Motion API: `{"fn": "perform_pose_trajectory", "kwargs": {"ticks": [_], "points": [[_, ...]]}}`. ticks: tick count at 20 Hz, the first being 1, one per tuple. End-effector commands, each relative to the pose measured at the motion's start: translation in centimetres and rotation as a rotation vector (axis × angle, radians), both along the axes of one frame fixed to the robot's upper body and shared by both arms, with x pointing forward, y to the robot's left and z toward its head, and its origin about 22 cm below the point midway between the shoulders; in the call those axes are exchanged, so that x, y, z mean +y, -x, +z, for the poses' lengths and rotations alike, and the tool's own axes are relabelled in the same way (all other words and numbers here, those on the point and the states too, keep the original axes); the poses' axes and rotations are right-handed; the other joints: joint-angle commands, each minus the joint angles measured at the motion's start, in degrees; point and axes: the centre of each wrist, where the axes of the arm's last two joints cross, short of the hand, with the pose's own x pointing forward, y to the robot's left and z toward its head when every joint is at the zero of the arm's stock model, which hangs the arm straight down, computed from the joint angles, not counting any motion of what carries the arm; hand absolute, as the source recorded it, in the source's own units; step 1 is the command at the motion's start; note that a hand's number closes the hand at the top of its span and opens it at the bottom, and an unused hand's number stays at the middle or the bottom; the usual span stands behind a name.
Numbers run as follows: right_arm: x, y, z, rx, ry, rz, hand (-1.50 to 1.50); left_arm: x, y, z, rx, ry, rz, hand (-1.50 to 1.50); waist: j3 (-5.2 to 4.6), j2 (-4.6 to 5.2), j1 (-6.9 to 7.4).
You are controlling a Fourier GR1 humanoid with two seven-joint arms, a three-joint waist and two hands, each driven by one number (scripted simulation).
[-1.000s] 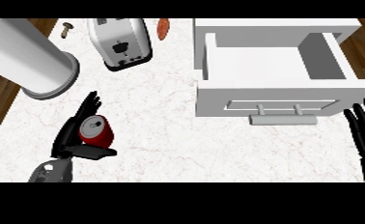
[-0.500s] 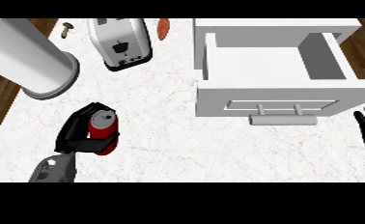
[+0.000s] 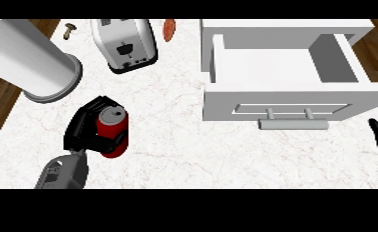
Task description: Pick up the can, place it into the drawer and close the drawer
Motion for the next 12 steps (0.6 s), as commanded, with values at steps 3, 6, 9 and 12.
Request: {"fn": "perform_pose_trajectory", "kwargs": {"ticks": [3, 6, 9, 12], "points": [[-1.2, 0.6, -0.2, -0.001, -0.002, 0.003, -1.5, -0.4, -1.4, 2.0, -0.037, 0.0, 0.253, 1.5, 0.02, -0.04, -0.01], [-1.1, -0.6, 0.0, -0.011, -0.014, -0.03, -1.5, -1.6, -3.9, 4.7, -0.046, 0.011, 0.223, 1.5, 0.0, 0.03, -0.09], [0.5, -0.2, -0.4, -0.008, 0.0, -0.021, -1.5, -3.9, -1.9, 5.7, -0.048, -0.027, 0.163, 1.5, 0.01, -0.03, 0.11], [-0.2, 1.5, -0.6, 0.03, -0.016, -0.029, -1.5, -6.8, -3.6, 10.0, -0.11, -0.039, 0.171, 1.5, 0.05, -0.16, 0.01]]}}
